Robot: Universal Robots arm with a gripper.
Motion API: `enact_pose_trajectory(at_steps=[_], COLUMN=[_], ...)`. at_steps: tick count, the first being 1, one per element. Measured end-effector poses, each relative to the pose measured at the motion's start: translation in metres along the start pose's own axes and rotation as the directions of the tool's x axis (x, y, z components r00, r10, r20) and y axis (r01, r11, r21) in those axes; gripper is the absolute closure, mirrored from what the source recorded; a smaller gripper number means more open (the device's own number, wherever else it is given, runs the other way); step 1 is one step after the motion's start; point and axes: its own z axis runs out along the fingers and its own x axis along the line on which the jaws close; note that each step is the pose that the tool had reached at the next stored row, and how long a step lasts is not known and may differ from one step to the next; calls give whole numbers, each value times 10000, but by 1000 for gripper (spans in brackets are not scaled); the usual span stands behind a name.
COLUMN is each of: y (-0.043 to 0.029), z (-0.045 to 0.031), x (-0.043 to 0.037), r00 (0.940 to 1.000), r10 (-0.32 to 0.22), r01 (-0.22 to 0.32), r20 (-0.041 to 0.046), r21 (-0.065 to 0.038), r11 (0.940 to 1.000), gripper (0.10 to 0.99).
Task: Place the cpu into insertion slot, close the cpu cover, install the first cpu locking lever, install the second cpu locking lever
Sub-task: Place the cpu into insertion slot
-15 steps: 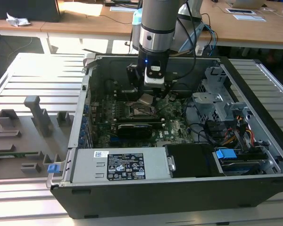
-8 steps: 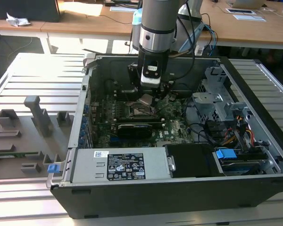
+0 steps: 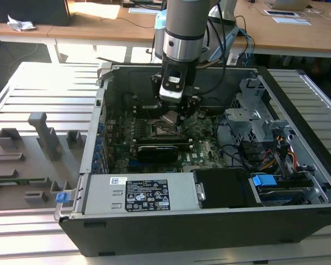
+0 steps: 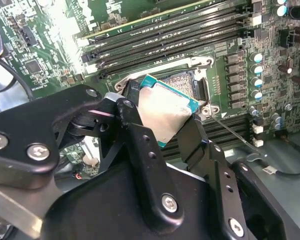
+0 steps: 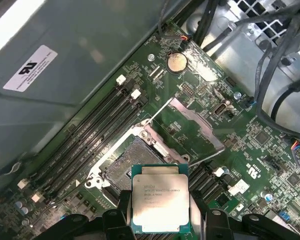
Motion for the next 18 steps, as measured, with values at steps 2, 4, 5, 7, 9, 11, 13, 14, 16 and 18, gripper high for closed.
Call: enact_pose_trajectory(at_steps=[2, 4, 5, 7, 9, 11, 13, 14, 16, 18], y=[1, 1, 1, 1, 1, 3, 3, 3, 3, 3], z=[2, 1, 2, 2, 2, 3, 2, 2, 3, 4], x=[0, -1, -1, -1, 0, -2, -2, -2, -2, -2], r00=[9999, 9996, 9995, 9992, 9984, 9976, 9960, 9952, 9929, 9882], r10=[148, 282, 306, 411, 568, 695, 891, 978, 1184, 1527], r01=[-148, -282, -306, -411, -568, -696, -892, -979, -1184, -1528], r20=[5, 11, 14, 25, 29, 66, 80, 78, 73, 74], r21=[6, 14, 18, 29, 35, 68, 81, 81, 81, 86], r11=[9999, 9996, 9995, 9992, 9984, 9976, 9960, 9952, 9929, 9882], gripper=[541, 541, 541, 541, 541, 541, 541, 541, 541, 541])
